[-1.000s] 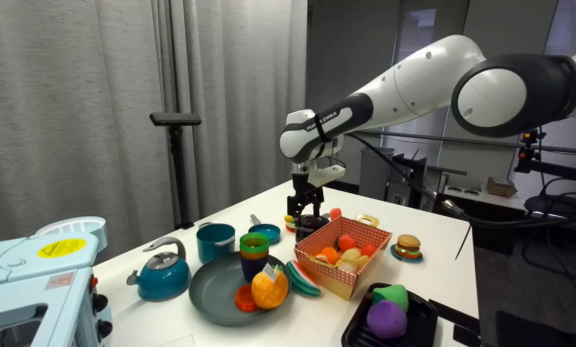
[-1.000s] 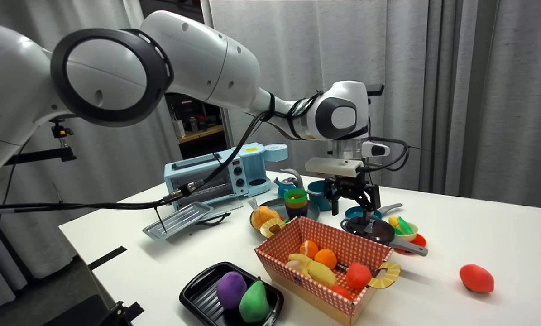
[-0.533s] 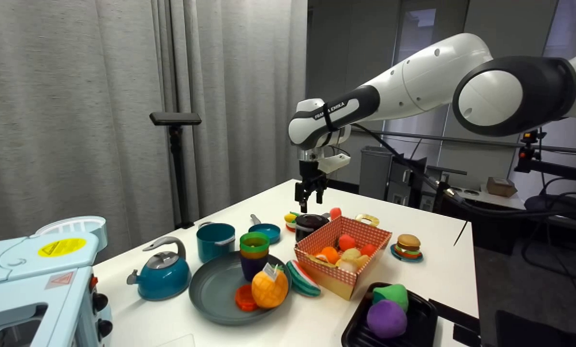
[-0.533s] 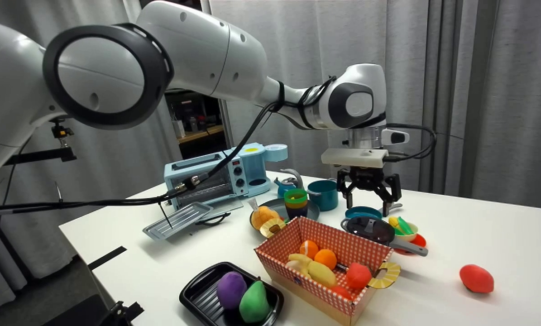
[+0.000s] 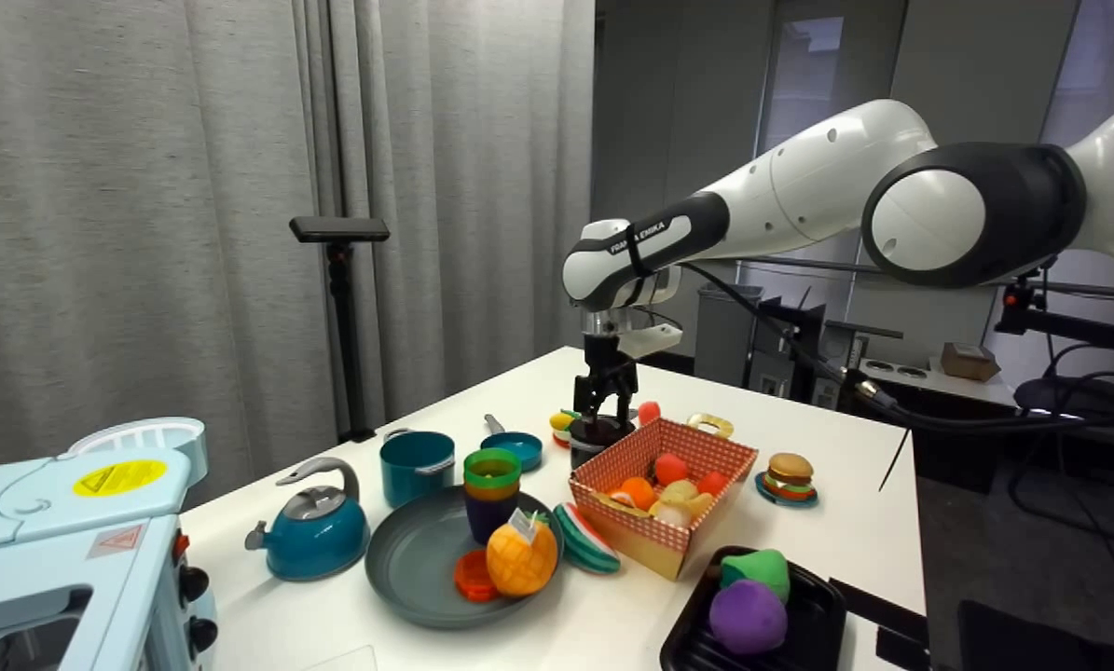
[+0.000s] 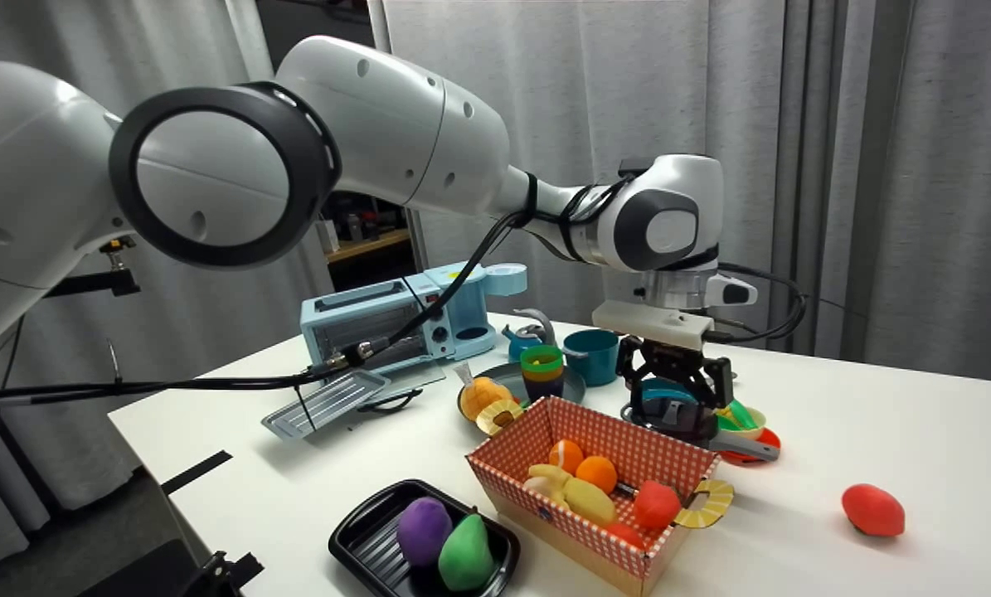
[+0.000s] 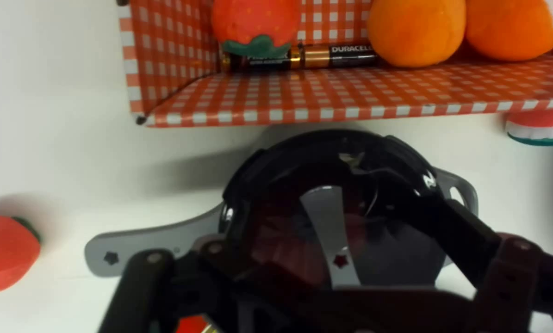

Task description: Take the lid off the black pot and put it in the box

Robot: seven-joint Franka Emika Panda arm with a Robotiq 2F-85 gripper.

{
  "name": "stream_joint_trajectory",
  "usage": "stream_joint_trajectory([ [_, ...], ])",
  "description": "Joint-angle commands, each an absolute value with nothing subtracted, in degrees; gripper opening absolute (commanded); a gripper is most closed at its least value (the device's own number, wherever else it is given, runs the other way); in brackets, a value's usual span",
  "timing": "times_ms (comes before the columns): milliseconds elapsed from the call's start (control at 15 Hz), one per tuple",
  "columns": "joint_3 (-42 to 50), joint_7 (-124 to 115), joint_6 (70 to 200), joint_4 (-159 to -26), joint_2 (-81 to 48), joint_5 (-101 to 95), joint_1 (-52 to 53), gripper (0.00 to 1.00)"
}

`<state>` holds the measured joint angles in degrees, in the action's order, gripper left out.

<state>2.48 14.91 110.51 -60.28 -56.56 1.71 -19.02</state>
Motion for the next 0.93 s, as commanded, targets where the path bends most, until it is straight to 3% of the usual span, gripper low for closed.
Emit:
stream_joint_trajectory([
  [0, 1.23, 13.64, 108.75, -56.10, -58.82, 4.10, -19.05, 1.00],
  [133, 0.32, 13.41, 110.26, -56.95, -57.68, 4.48, -19.21, 1.00],
  [200, -0.15, 13.66, 110.51, -57.01, -57.27, 5.04, -19.32, 0.75],
  [333, -1.12, 14.12, 111.04, -57.45, -56.70, 5.85, -19.21, 0.68],
  [867, -0.89, 16.93, 110.34, -55.44, -57.06, 4.32, -20.25, 0.05],
])
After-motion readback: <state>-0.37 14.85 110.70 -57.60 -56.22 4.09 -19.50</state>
